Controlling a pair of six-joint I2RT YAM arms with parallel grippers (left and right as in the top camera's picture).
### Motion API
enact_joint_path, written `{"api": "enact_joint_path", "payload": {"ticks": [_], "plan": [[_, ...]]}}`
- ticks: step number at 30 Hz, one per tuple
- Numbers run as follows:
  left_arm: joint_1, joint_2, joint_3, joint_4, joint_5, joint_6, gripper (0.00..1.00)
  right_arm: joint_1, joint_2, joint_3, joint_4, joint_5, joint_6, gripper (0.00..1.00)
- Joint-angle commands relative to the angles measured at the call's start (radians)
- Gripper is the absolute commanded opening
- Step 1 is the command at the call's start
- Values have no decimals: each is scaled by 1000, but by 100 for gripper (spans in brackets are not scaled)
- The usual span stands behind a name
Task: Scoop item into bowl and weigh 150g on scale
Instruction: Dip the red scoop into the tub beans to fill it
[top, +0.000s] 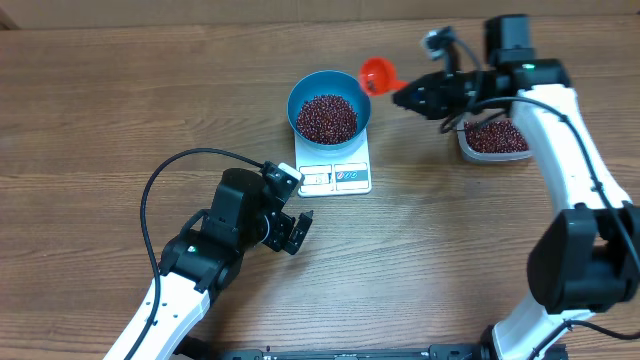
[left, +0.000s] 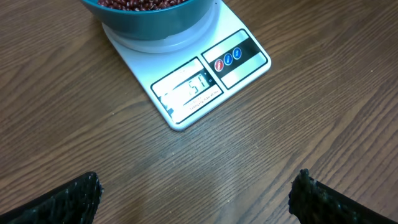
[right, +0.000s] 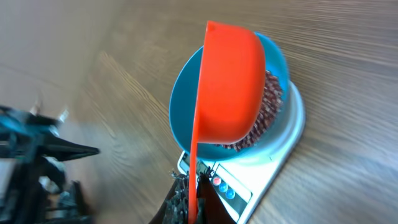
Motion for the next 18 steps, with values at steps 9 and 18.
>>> {"api": "enact_joint_path", "payload": {"ticks": [9,18], "plan": [[3,4,-3,1,-6,-9,100,-354,-173,26,-165,3,-40,4],[3,4,-3,1,-6,-9,100,-378,-170,23,-243,529,5,4]]}}
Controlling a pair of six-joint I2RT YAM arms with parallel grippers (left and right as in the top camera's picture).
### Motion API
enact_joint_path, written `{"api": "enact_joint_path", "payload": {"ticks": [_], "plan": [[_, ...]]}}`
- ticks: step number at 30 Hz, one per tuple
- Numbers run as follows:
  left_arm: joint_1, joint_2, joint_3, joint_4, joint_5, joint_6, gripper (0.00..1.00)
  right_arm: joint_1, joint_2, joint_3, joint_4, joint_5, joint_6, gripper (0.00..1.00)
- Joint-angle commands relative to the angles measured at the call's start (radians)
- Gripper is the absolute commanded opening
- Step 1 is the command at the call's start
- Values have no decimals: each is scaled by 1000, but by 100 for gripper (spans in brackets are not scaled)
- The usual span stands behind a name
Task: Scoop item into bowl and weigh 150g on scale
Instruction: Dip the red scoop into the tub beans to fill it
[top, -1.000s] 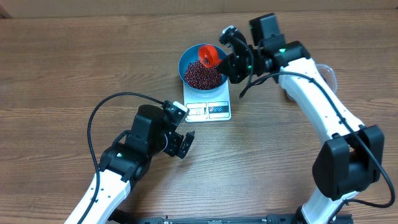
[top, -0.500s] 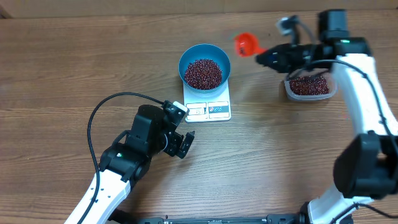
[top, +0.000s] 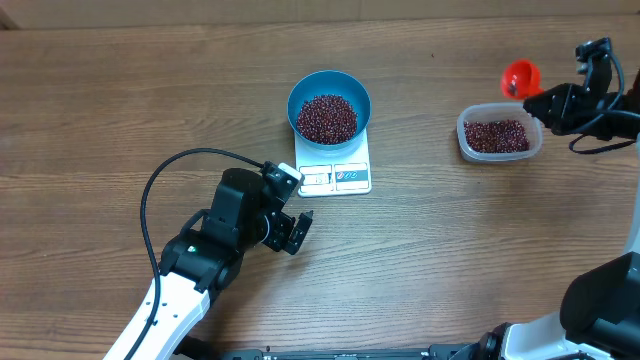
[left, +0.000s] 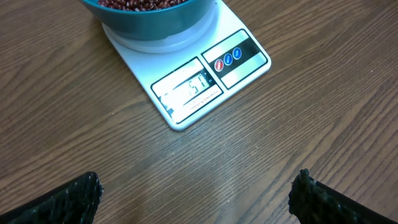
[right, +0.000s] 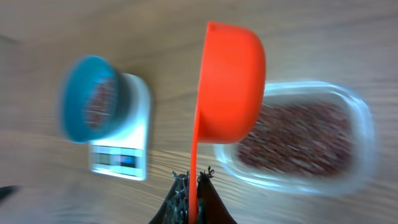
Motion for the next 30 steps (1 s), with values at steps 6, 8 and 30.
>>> {"api": "enact_joint_path", "payload": {"ticks": [6,8,30], "plan": [[3,5,-3,0,-6,-9,99,164,-10,5,-18,565,98,4],[3,5,-3,1,-6,-9,100,214,-6,4,-32,648,98,4],[3,5,-3,0,-6,-9,100,436,1,14,-43,1003,183,4]]}}
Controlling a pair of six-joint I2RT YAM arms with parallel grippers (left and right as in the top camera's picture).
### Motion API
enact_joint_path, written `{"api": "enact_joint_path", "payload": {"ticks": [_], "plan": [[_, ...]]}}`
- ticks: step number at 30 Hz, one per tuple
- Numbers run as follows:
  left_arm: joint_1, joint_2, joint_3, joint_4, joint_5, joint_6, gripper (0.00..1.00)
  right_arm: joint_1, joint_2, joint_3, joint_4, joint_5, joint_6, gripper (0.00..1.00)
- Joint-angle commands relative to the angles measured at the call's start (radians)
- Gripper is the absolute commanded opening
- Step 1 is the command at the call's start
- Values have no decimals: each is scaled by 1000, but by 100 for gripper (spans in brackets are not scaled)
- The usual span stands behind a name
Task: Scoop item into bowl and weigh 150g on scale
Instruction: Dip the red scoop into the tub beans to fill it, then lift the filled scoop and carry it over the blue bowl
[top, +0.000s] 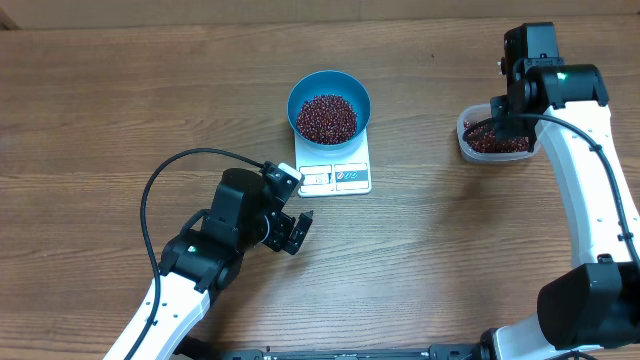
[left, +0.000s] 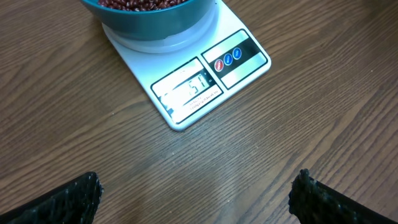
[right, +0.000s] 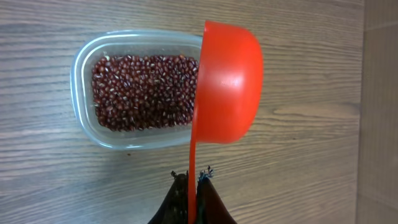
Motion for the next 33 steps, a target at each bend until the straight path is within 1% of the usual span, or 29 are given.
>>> {"api": "enact_joint_path", "payload": {"ticks": [1,7,13,17,22,27,33], "plan": [[3,5,-3,1,-6,-9,99,3,0,23,13,-62,13,4],[3,5,-3,1,-6,-9,99,37,0,84,52,-322,-41,4],[3,5,-3,1,-6,-9,99,144,2,84,190,-522,-58,4],[3,5,-3,1,-6,-9,100,212,15,84,258,-545,-58,4],[3,5,-3,1,-6,-9,100,291,63,84,295,-544,-58,4],[3,5,-3,1,-6,-9,100,339,137,84,307,-544,-58,4],[3,5,-3,1,-6,-9,99,380,186,84,330,-544,-69,4]]}}
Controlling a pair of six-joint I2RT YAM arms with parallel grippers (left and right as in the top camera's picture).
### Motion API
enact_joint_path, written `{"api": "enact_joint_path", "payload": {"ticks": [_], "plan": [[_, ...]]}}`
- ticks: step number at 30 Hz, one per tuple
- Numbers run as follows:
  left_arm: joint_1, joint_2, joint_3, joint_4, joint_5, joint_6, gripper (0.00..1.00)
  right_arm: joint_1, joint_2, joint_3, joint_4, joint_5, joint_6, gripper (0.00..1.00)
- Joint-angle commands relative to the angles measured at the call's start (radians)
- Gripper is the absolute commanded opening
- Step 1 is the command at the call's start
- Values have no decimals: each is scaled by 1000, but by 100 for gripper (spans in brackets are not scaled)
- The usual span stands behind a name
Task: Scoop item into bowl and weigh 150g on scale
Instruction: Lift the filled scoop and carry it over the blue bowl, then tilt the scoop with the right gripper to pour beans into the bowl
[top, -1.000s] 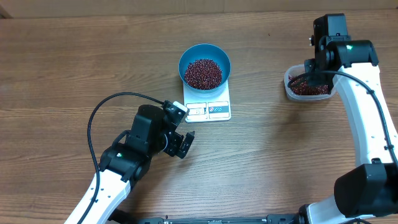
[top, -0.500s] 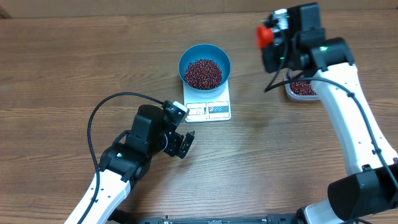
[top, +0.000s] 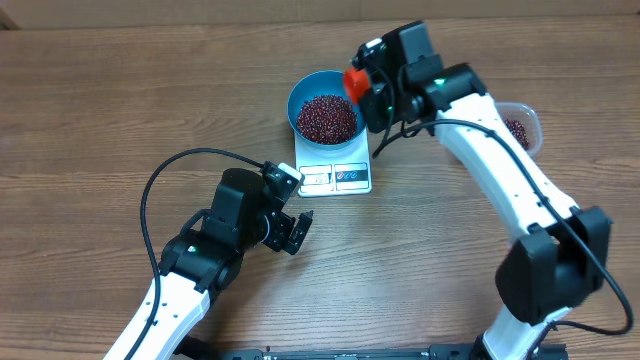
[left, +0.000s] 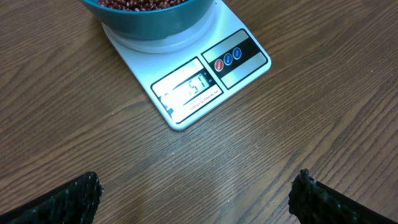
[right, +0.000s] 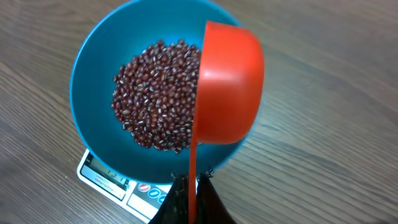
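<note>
A blue bowl (top: 300, 92) of dark red beans (right: 155, 93) stands on the white scale (top: 352, 178), whose display (left: 189, 87) faces the left wrist camera. My right gripper (right: 192, 180) is shut on the handle of the orange scoop (right: 227, 93), which hangs over the bowl's right rim, its outer side toward the wrist camera. In the overhead view the scoop (top: 355, 82) sits at that rim. The clear bean tub (top: 522, 127) lies at the right, partly hidden by my right arm. My left gripper (left: 194, 193) is open above bare table in front of the scale.
The wooden table (top: 120, 110) stretches round the scale. My left arm's black cable (top: 160, 180) loops over the table at the left. My right arm (top: 500, 170) reaches across from the right, over the tub.
My right gripper has moved with the scoop from over the bean tub at the right to the bowl's right rim. The left arm and the scale have not moved.
The scoop was held beside the bowl first. Then it was off to the right past the tub, then right above the tub of beans. Now it hangs over the bowl again. My left gripper stayed open in front of the scale throughout.
</note>
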Motion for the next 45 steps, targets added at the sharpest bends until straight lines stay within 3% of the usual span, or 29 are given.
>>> {"api": "enact_joint_path", "payload": {"ticks": [1,11,19,45], "plan": [[3,5,-3,1,-6,-9,100,20,13,25,12,-6,-26,4],[3,5,-3,1,-6,-9,100,51,92,25,59,10,-28,4],[3,5,-3,1,-6,-9,100,87,148,25,84,171,-46,4],[3,5,-3,0,-6,-9,100,92,184,31,97,43,-45,4]]}}
